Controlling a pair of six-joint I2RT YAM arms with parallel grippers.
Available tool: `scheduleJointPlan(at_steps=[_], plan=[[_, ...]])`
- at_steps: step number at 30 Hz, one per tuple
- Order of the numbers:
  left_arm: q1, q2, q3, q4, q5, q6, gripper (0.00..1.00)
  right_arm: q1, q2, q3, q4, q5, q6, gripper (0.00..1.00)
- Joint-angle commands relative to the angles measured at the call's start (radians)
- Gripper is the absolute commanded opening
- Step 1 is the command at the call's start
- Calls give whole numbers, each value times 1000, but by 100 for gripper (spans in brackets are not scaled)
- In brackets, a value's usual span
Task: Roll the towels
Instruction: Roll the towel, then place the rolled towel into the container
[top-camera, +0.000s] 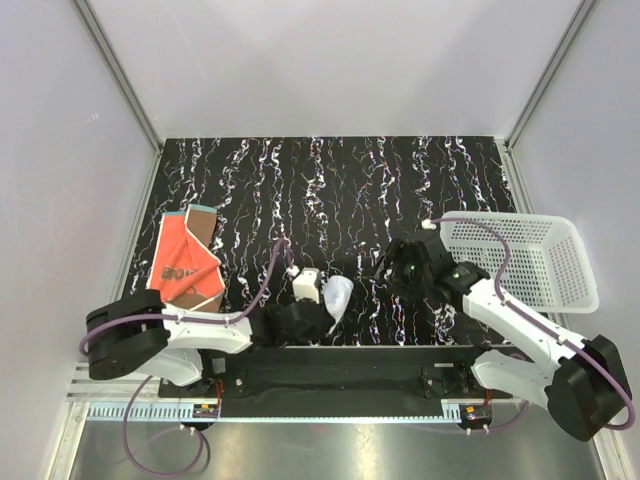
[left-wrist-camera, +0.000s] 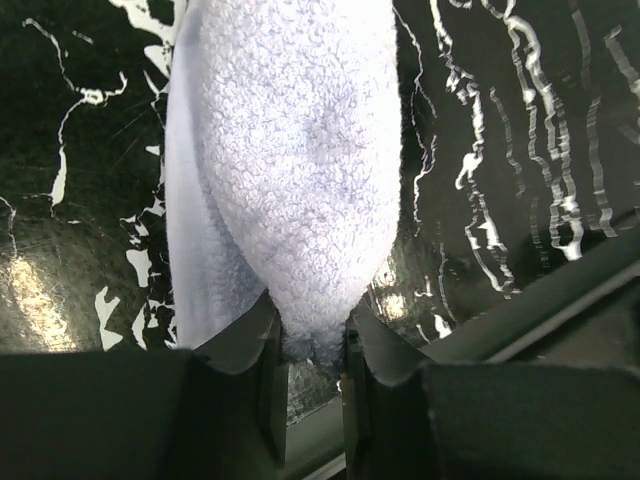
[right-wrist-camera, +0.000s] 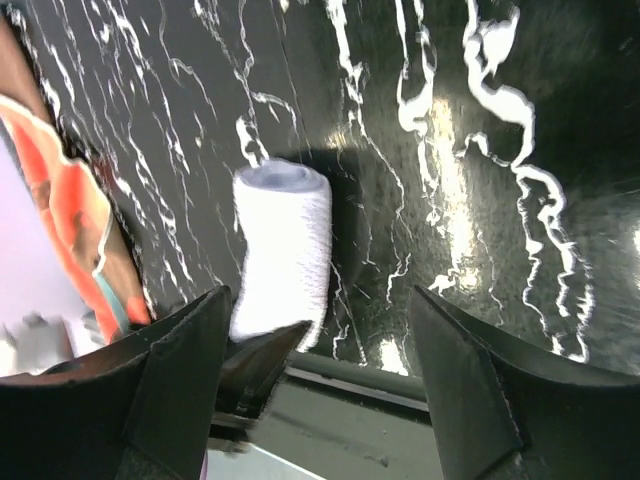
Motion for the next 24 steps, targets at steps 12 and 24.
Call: scheduleJointPlan(at_steps=[12,24], plan=[[140,-132,-288,223,197,-221,0,143,246,-234,712,-129,84,80],[240,-58,-379,414,318,-275,0,211,452,-258,973,-149,100,79]])
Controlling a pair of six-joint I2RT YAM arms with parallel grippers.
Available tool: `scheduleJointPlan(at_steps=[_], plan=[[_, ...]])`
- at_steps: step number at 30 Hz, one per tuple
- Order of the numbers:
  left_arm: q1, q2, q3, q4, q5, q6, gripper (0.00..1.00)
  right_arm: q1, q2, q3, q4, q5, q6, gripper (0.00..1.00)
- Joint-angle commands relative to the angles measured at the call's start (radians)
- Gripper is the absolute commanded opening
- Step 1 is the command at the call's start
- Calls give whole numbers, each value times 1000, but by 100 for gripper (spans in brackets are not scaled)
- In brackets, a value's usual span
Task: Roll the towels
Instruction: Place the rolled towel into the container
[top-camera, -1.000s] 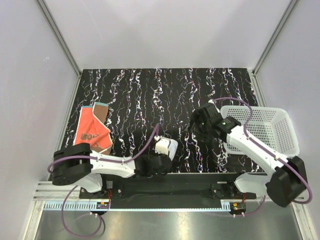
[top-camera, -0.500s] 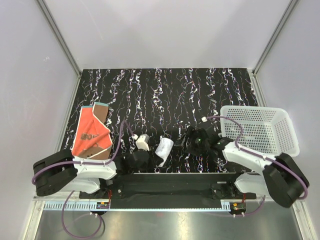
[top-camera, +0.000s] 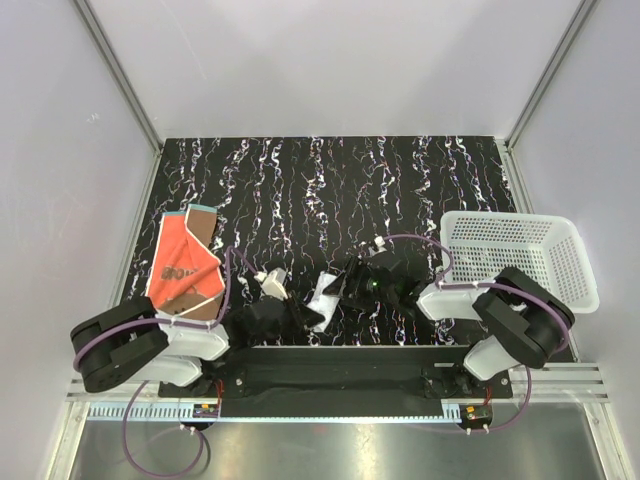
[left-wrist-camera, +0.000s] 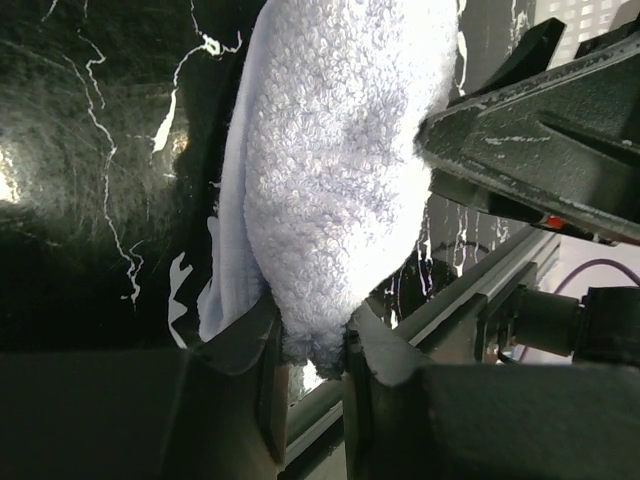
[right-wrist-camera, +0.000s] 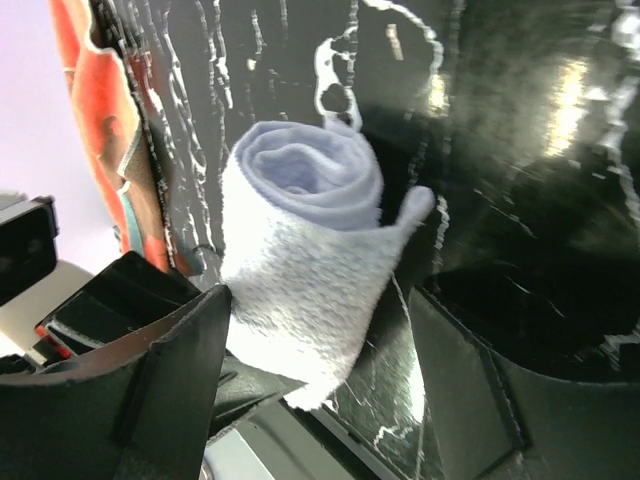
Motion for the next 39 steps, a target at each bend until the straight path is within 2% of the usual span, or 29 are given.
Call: scheduleJointPlan(at_steps=[1,6,10,14,17,18,19,20,21,24,25,27,29,31,32,33,34,36,37,39], plan=[[25,53,-44,-26,55,-7,0,22,44,-1,105,-11,7,78],[60,105,-53,43,106,-16,0,51,84,14,122,-5,20,77],[70,137,-54,86,124,-16,0,65,107,17,151,1,31,72],[70,177,-56,195,175,-8,0,77,156,31,194,0,53,59],[70,223,-68,295,213,-7,0,80,190,60,211,-2,57,47],[70,232,-71,318,224,-7,0,82,195,66,214,1,57,38],[70,243,-68,362,248,-5,1,80,201,77,225,6,57,35],[70,267,-67,384,264,-2,5,82,206,83,230,7,57,31],[70,280,-62,402,290,2,12,80,207,88,237,4,54,24],[70,320,-48,466,333,5,32,79,183,109,239,13,36,16],[70,324,-45,491,339,5,47,74,152,124,209,16,10,15],[70,311,-48,499,347,2,58,63,112,143,155,24,-25,13],[70,257,-41,450,347,10,68,19,40,161,64,18,-67,10],[70,200,-22,315,347,47,72,-30,-47,160,-12,-8,-82,6],[70,124,-10,249,344,86,74,-86,-84,161,-49,-14,-104,4],[68,82,22,185,333,111,75,-110,-122,166,-151,-19,-119,4],[68,37,38,45,324,136,75,-136,-203,196,-224,-11,-142,4],[68,-106,108,-123,270,212,77,-180,-280,250,-382,30,-228,3],[68,-149,139,-291,247,240,79,-191,-350,308,-542,74,-263,2],[68,-258,191,-438,200,313,82,-239,-412,367,-678,124,-335,2]])
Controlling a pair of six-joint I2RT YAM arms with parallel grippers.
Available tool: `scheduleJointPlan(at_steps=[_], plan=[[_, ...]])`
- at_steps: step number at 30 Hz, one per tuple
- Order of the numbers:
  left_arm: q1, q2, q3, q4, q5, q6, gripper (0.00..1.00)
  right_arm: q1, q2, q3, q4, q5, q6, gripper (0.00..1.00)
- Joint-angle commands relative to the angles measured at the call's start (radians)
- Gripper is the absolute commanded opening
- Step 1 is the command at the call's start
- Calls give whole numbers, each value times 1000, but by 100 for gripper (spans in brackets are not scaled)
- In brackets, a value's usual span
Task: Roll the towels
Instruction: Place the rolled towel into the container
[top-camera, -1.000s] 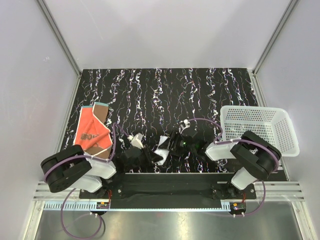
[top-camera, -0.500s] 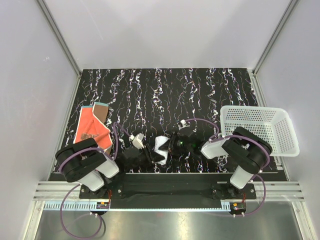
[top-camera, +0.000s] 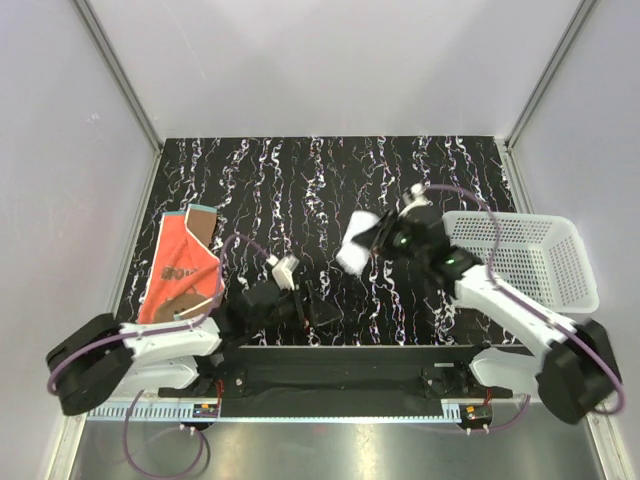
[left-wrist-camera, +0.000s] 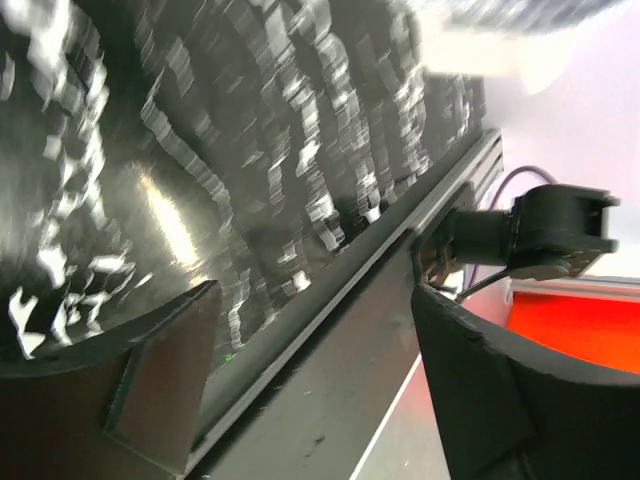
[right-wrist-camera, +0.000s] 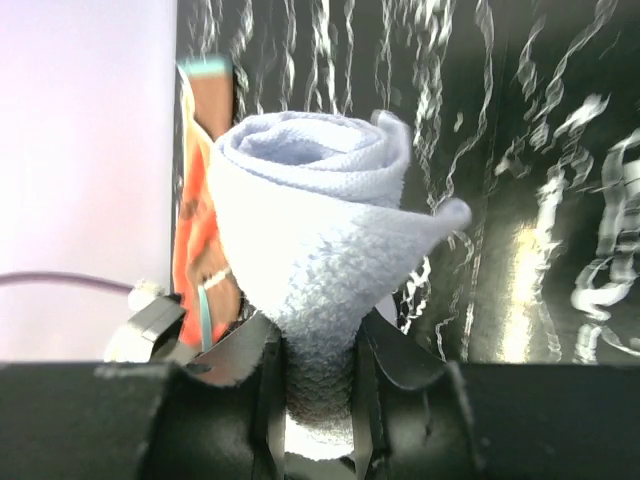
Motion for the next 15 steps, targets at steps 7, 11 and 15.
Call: scheduleJointPlan(at_steps=[7,11,15], plan=[[5,-269,283,-721,-216,287,84,-288,-229,400,-871,348,-310,0],[6,-315,318,-815,-259,307,84,-372,-177,467,-1032,536,-343,0],[8,-357,355,-921,-317,326,84,-449,-62,452,-1098,661,-363,0]])
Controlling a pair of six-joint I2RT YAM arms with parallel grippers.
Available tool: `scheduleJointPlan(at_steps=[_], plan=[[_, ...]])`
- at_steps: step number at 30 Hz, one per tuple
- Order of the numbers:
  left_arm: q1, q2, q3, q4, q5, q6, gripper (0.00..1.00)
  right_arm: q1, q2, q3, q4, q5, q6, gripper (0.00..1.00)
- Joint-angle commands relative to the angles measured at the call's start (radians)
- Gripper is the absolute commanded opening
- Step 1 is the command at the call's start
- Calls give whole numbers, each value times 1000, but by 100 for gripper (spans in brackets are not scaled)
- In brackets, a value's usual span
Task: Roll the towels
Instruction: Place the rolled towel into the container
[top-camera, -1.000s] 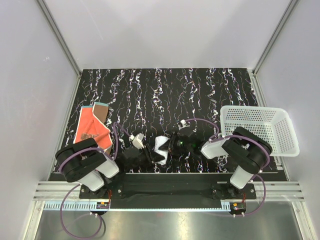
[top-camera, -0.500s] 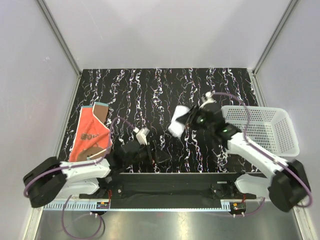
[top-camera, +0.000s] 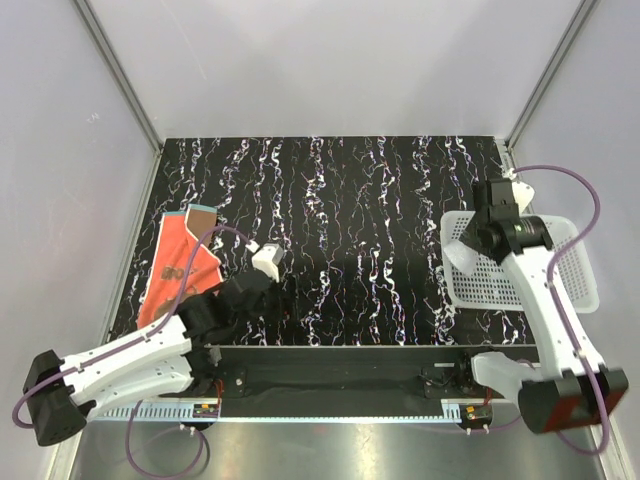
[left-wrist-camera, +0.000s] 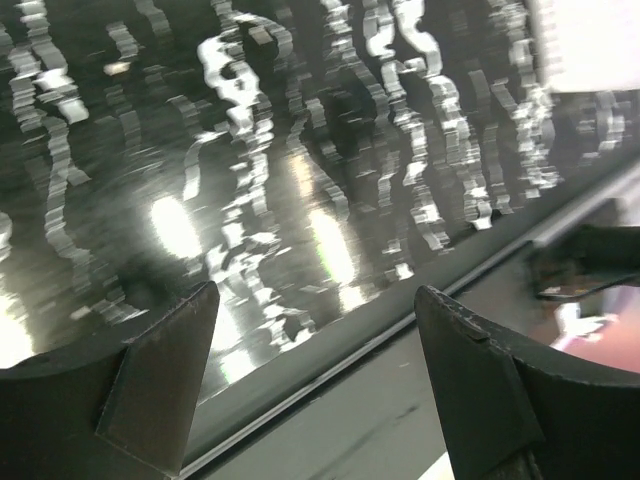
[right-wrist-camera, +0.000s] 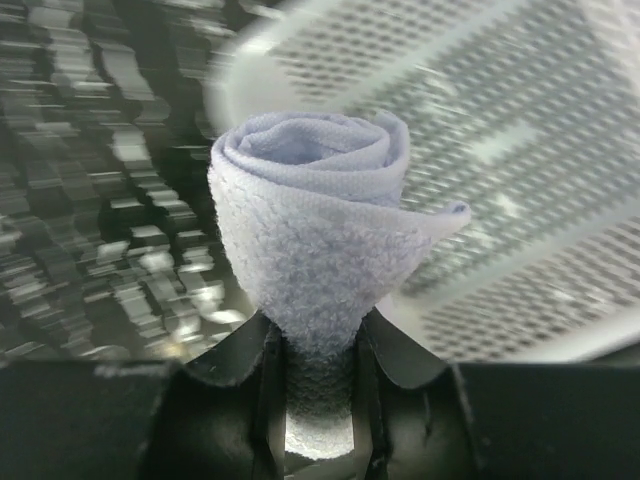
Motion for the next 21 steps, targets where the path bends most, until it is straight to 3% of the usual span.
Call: scheduleJointPlan(at_steps=[1,8,13,16,17,21], plan=[[5,-51,72,-136,-85,54,84,-48,105,0,-158,197,-54,0],[7,-135,82,-238,-141,63,85,-76,356,58,-173,229,-41,0],[7,-184,89,-271,-138,46,85,-76,488,17,-95,145,-93,0],[7,-200,92,-276,-144,46,86,-78,494,-37,30,-74,-152,0],[7,-200,94,-278,-150,49,87,-78,488,-52,114,-238,-167,0],[7,-181,105,-279,-162,58,88,-81,439,-129,276,-520,-195,0]])
